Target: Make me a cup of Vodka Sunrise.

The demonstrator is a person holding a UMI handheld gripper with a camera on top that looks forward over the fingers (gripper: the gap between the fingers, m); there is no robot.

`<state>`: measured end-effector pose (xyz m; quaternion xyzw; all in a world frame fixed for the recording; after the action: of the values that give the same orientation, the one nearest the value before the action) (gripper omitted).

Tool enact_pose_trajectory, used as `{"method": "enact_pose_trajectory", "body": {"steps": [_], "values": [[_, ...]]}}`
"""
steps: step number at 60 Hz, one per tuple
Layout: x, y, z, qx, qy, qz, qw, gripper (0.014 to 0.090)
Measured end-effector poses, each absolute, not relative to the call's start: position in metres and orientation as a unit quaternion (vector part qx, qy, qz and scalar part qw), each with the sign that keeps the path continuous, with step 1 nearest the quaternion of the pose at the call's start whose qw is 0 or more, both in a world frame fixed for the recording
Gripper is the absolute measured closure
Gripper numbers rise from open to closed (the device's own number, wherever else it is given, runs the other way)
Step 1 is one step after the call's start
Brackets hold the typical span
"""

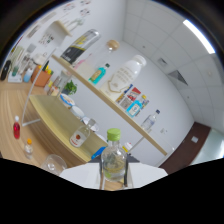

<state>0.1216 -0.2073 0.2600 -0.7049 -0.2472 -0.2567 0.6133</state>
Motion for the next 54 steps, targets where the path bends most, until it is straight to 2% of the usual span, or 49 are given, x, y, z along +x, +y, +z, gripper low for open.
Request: {"method": "enact_pose_trajectory", "body": {"steps": [5, 13, 35, 45, 54], "values": [[0.126, -0.211, 0.251, -0.73, -0.159, -0.164, 0.644, 0.0686], [0.132, -0.209, 0.21, -0.762, -0.074, -0.059, 0.64, 0.0688], [0.144, -0.2, 0.065, -0.836, -0.036, 0.022, 0.548, 0.0689], [0.146, -0.204, 0.033, -0.857, -0.032, 0.027, 0.513, 0.069], [0.15, -0.203, 0.028, -0.866, -0.018, 0.027, 0.499, 0.0686]]}}
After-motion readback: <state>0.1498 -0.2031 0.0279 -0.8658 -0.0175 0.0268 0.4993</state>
